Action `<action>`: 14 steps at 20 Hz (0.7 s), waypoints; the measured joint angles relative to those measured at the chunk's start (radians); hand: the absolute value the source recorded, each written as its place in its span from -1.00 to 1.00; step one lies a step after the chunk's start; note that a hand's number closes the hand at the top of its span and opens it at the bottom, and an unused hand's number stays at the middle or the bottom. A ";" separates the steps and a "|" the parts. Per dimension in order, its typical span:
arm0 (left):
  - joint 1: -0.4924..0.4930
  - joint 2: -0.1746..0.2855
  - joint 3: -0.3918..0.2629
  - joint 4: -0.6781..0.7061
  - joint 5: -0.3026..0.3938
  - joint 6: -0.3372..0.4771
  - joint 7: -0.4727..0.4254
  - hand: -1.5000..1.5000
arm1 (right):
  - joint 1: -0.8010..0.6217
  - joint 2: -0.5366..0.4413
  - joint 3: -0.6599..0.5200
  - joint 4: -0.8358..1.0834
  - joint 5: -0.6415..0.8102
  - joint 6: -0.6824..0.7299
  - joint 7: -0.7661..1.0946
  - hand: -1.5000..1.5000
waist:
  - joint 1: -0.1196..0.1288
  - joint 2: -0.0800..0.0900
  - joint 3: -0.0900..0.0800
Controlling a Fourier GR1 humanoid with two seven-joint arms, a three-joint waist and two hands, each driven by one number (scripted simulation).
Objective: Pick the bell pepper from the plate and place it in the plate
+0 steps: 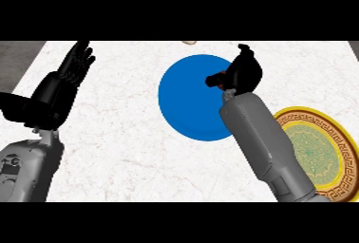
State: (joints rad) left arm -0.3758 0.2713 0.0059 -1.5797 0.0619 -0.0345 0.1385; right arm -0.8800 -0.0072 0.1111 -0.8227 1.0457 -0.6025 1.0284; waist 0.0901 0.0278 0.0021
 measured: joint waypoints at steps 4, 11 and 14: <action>0.016 0.003 0.000 -0.005 0.002 -0.009 -0.007 0.00 | -0.044 0.001 -0.032 0.066 -0.016 -0.156 -0.032 -1.00 | 0.002 -0.001 0.000; 0.037 0.011 0.018 -0.009 0.008 -0.016 -0.009 0.00 | -0.079 0.002 -0.037 0.088 -0.060 -0.394 -0.061 -1.00 | -0.018 -0.011 -0.001; 0.037 0.016 0.031 0.001 0.007 -0.014 -0.011 0.00 | -0.076 0.002 -0.010 0.080 -0.074 -0.476 -0.043 -1.00 | -0.033 -0.018 -0.002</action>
State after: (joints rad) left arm -0.3388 0.2877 0.0365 -1.5782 0.0692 -0.0489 0.1273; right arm -0.9556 -0.0049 0.1013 -0.7424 0.9722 -1.0788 0.9852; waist 0.0567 0.0103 0.0004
